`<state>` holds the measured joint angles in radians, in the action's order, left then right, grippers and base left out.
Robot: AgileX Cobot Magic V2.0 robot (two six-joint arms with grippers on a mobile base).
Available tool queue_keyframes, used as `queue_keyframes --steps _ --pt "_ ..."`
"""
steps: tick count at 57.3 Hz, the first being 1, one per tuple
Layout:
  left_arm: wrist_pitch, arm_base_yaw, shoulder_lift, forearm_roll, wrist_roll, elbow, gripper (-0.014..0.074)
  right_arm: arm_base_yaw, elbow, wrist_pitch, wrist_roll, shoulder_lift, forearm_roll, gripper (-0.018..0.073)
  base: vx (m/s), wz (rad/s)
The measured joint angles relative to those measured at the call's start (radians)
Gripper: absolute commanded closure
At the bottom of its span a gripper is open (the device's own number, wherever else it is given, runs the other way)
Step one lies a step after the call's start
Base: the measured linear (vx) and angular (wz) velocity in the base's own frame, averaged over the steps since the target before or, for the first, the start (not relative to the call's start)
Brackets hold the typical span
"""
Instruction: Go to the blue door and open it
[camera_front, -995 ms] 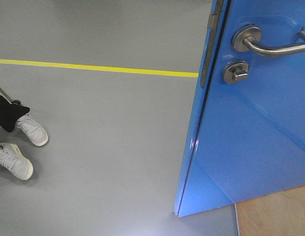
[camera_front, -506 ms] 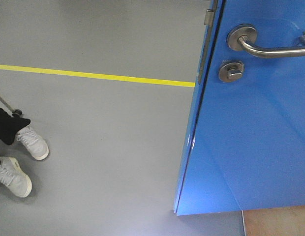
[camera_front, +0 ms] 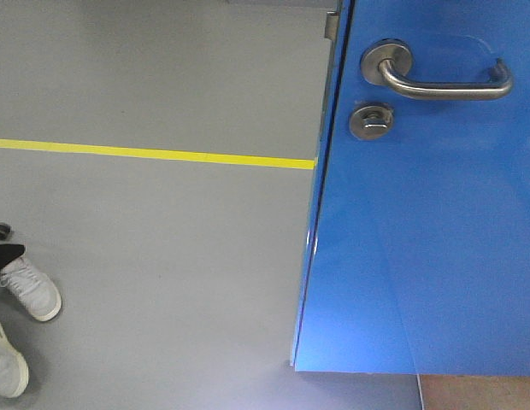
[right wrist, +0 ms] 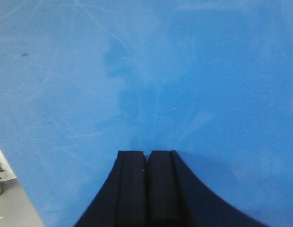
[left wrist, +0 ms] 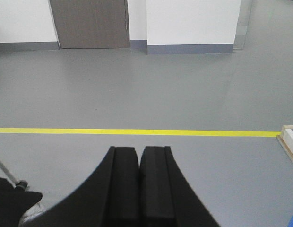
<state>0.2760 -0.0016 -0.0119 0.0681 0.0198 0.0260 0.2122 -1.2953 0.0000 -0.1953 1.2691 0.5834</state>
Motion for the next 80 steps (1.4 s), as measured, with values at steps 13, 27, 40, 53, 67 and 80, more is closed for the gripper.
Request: queue_keyframes --steps 13,27,40,53,67,80 --pt "0.0 0.0 0.0 0.0 0.0 0.0 0.0524 -0.001 0.001 0.0 0.0 0.021 0.0 0.0547 0.18 -0.11" --pt "0.0 0.0 0.0 0.0 0.0 0.0 0.0524 -0.001 0.001 0.0 0.0 0.065 0.0 0.0547 0.05 -0.09" --pt "0.0 0.0 0.0 0.0 0.0 0.0 0.0524 -0.001 0.001 0.0 0.0 0.117 0.0 0.0547 0.0 0.01" --pt "0.0 0.0 0.0 0.0 0.0 0.0 0.0524 -0.001 0.004 0.0 0.0 0.158 0.0 0.0547 0.0 0.0" --pt "0.0 0.0 0.0 0.0 0.0 0.0 0.0524 -0.001 0.005 0.0 0.0 0.18 0.0 0.0547 0.0 0.0" --pt "0.0 0.0 0.0 0.0 0.0 0.0 0.0524 -0.001 0.075 0.0 0.0 0.131 0.0 0.0547 0.0 0.0"
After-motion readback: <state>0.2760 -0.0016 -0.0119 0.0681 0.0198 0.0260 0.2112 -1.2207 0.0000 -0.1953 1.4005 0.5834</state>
